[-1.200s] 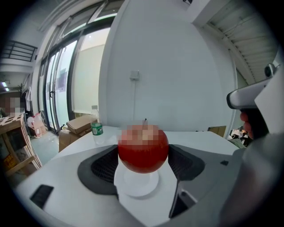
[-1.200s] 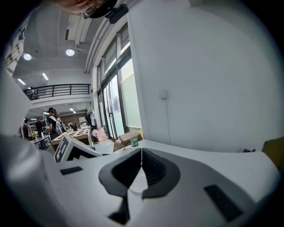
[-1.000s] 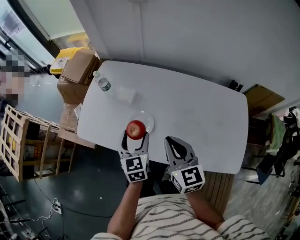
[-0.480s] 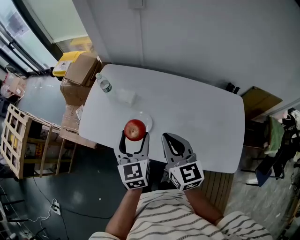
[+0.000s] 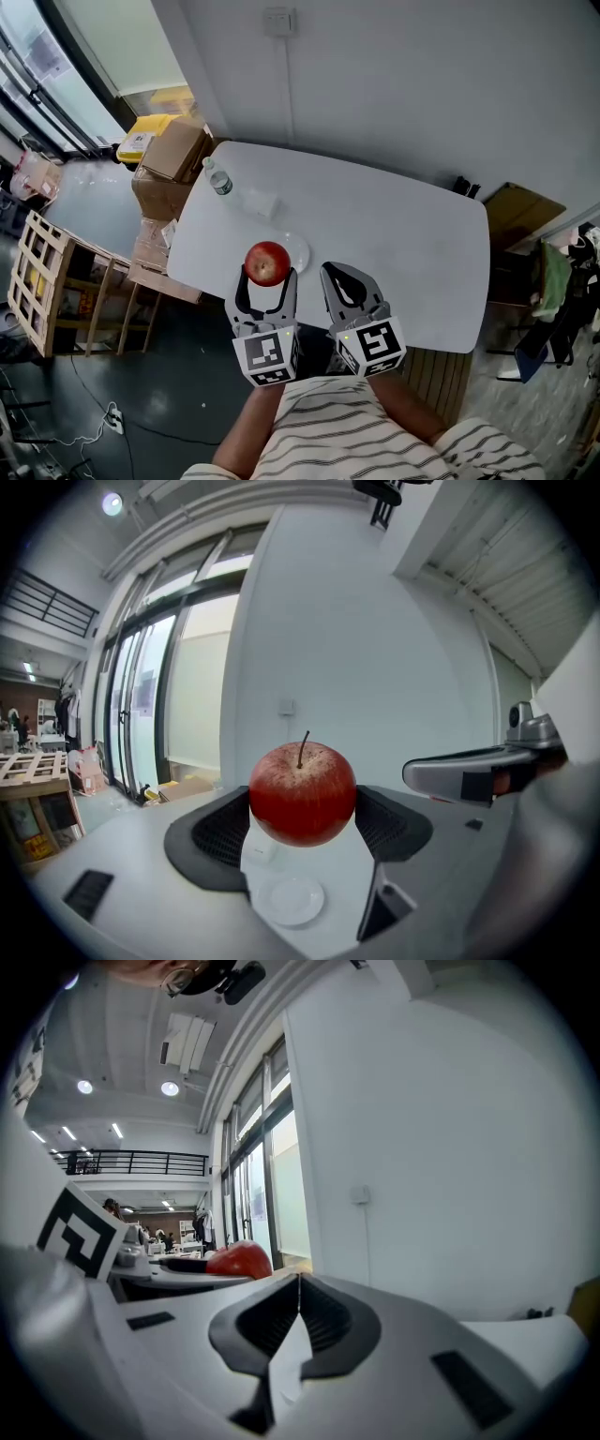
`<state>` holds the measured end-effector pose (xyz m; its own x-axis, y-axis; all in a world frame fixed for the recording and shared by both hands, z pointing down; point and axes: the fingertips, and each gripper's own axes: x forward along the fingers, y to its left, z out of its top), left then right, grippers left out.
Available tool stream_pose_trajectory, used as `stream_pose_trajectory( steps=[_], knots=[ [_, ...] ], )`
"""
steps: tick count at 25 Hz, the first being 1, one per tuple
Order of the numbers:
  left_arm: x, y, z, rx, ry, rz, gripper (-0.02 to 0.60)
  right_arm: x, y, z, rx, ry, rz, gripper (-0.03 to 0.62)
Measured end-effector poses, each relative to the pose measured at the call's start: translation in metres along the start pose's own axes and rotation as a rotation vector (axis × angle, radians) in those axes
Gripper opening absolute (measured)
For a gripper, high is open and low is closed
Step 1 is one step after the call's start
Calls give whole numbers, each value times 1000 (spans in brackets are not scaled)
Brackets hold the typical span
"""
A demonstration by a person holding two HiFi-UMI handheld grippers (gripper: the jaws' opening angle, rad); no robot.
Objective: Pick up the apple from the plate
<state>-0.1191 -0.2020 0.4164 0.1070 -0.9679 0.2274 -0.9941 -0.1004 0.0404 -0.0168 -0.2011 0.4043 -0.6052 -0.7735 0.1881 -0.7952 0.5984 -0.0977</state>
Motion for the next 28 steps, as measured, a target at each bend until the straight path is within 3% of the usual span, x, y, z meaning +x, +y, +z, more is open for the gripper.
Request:
stream_pose_trajectory(
  steps=[11,28],
  knots=[
    [-23,4,27,42,-77,23,360,-1,15,18,-28,-36,27,14],
    [-37,4,39,39,-128,34,360,-9,24,31,-57,-67,37,14]
  ],
)
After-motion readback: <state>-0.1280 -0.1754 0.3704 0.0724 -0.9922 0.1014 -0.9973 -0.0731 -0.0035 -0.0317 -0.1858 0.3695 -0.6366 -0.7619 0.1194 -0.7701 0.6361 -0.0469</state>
